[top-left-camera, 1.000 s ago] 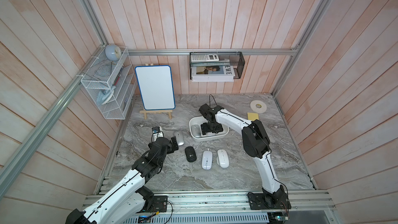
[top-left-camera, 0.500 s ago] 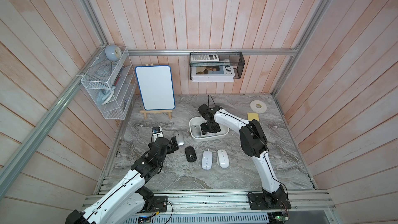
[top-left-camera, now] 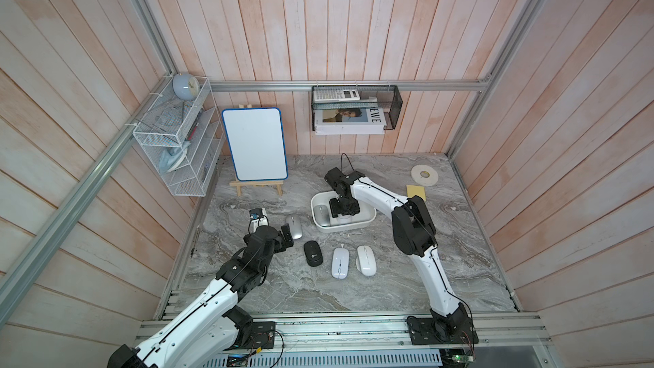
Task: Take out the mouse from the storage box
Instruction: Pick up the mouse from the storage box.
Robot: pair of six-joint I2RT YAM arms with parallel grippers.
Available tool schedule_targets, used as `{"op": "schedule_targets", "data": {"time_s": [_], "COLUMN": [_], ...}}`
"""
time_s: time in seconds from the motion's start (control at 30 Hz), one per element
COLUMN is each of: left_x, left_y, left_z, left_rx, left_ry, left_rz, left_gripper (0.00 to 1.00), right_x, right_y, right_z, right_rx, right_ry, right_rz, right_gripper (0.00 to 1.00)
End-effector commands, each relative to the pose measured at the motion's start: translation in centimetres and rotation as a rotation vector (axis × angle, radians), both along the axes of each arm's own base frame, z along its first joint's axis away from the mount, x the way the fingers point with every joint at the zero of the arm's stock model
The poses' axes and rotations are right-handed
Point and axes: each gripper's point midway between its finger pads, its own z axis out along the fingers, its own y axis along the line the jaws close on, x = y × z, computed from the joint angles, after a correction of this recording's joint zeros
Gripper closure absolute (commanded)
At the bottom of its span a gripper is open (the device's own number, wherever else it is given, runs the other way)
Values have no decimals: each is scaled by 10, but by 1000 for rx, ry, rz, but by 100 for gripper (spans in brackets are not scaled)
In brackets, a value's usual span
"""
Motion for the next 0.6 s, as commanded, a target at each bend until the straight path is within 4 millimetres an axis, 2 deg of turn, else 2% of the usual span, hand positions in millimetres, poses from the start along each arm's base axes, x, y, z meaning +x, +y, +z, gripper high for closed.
{"op": "schedule_targets", "data": {"time_s": [0.0,0.13,0.3,0.43,0.57], "left_x": [0,0,0,0,0], "left_y": [0,0,0,0,0], "left_z": [-1,-1,-1,-1,-1], "left_rx": [6,6,5,6,9], "left_ry": [-2,-4,-3,-2,-3], "left_rz": [-1,0,-2,-1,-1], "left_gripper": [0,0,0,0,0], "right_x": [7,12,10,8,10], "right_y": [-8,-7,-12,-13,-12], "right_z": [-10,-11,-19,-24,-16], "right_rx": [-22,-37,-60,-65,-57], "right_ry": [27,22,30,37,23], "right_rz": [-4,0,-3,-5,-6], "right_gripper": [35,33,21,22,29]}}
